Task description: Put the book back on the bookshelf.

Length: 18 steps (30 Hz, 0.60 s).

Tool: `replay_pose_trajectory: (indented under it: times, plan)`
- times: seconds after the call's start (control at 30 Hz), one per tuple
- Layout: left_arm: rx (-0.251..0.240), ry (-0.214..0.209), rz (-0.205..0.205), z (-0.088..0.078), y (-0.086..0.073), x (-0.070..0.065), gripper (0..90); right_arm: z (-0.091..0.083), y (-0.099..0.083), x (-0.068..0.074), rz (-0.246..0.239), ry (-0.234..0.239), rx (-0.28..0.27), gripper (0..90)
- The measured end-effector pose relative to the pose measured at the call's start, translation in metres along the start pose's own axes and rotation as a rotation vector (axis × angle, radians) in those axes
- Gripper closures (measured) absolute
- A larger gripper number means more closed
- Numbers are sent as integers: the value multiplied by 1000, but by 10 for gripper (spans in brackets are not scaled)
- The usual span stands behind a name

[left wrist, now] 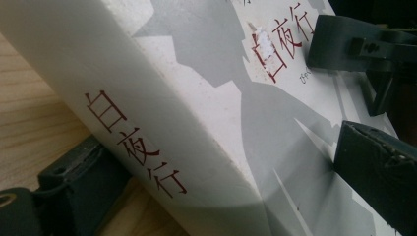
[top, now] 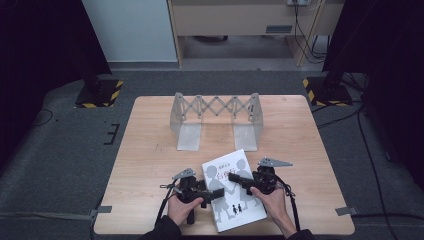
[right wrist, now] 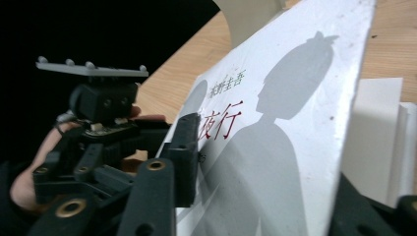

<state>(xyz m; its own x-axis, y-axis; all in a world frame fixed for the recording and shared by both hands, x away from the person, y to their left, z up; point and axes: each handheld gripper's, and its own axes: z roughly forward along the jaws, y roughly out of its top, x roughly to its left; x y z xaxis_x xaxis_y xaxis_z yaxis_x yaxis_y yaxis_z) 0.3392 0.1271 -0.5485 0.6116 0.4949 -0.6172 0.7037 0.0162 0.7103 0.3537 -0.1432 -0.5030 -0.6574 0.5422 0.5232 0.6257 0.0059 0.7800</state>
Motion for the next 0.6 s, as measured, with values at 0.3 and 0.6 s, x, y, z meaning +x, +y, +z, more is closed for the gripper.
replay_pose_trajectory:
  times: [0.3, 0.6]
  plan:
    - [35, 35, -11, 3, 0, -1, 25, 1, -4, -6, -52, -88, 53, 433]
    - [33, 32, -16, 4, 0, -2, 31, -4, -6, -6, -96, -133, 59, 347]
